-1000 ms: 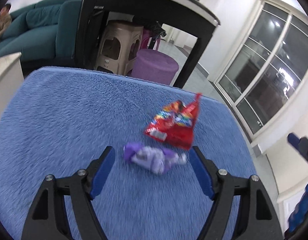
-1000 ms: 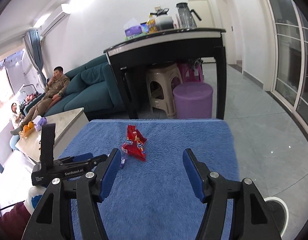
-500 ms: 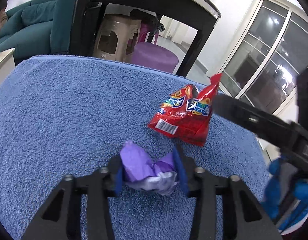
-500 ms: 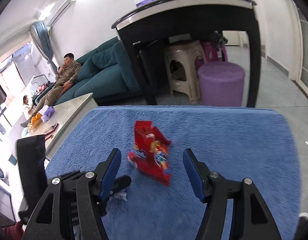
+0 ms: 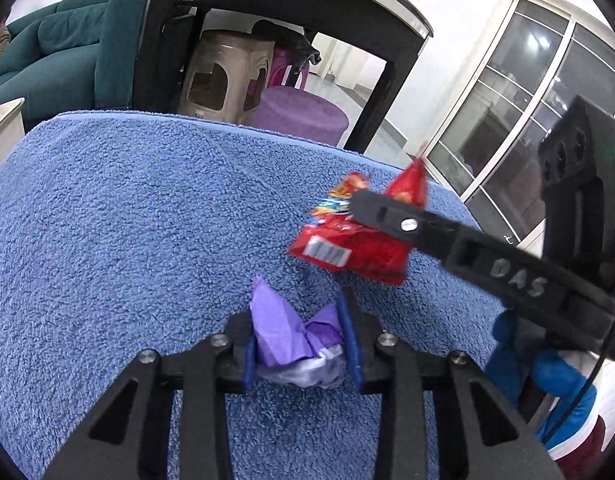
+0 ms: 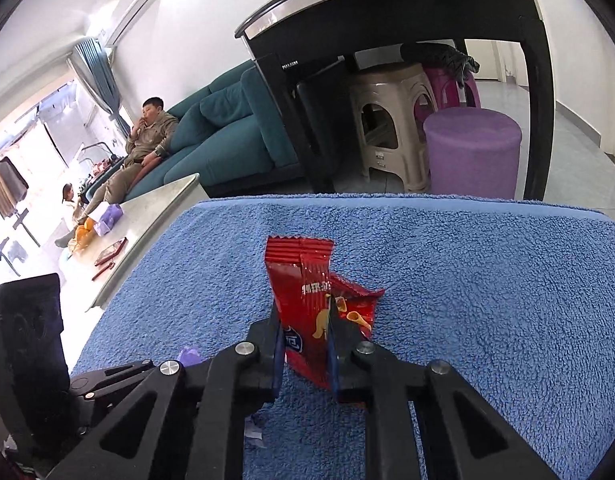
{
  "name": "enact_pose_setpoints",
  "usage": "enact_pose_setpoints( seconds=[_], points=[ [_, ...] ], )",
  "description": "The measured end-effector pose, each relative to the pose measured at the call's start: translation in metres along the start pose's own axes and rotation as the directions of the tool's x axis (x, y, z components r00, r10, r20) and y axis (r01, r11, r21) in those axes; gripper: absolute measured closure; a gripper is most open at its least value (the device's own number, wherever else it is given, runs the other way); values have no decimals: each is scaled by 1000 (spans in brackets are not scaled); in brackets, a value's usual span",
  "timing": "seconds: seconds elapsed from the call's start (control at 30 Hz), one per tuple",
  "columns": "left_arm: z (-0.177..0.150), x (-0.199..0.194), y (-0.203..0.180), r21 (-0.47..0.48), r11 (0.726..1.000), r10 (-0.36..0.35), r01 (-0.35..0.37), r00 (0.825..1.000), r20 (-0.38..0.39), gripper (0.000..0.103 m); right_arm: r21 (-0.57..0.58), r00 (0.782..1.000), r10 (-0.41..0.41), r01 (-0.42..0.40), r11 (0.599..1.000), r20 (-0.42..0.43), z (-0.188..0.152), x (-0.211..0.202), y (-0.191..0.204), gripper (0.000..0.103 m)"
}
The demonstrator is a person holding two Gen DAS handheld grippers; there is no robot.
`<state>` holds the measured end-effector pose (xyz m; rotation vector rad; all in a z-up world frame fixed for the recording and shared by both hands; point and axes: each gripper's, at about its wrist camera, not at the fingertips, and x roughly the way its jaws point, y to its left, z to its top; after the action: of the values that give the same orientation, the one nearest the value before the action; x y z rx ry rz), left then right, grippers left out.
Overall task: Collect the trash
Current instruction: 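Carry the purple wrapper and red chip bag to the bin and open both tools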
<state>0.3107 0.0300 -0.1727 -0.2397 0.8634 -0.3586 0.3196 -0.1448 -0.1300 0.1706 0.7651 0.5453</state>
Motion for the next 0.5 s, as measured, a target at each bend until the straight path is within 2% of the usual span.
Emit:
enact_pose_setpoints(
  seconds=[0.13,0.27,0.5],
  points=[
    [-2,-6,2,-26,1000,-6,6,1000,4,73,30,999,-7,6,1000,42,1,-22,-4,92],
    [-10,-21,-2,-46,999,-27,27,1000,6,73,33,996,-48,45,998,74,-5,-63,-6,93],
    [-27,-74,-31,-16,999,-37,38,999,33,73,61,987,-105,98,993,121,-34,-147,-4,94]
  ],
)
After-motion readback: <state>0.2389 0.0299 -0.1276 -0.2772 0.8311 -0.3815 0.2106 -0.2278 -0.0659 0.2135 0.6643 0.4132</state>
